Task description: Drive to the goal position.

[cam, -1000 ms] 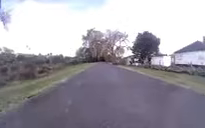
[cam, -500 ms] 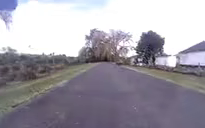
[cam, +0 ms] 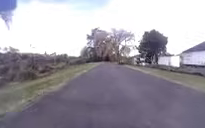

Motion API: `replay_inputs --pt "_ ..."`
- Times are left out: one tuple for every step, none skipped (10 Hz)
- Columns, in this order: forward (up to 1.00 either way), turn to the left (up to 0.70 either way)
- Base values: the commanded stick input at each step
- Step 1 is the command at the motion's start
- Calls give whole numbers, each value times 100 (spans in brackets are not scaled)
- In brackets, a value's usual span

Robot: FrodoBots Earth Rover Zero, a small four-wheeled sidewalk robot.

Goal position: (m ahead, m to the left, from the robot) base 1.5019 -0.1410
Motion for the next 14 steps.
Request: replay_inputs --pt "85 -6" --pt "85 0" --pt "85 0" --pt "85 0" --pt "85 0" --pt "85 0" --pt "85 0" --pt "85 0" --pt "85 0" --pt "85 0" --pt "85 0" --pt "85 0" --pt "85 0" --pt "85 -14"
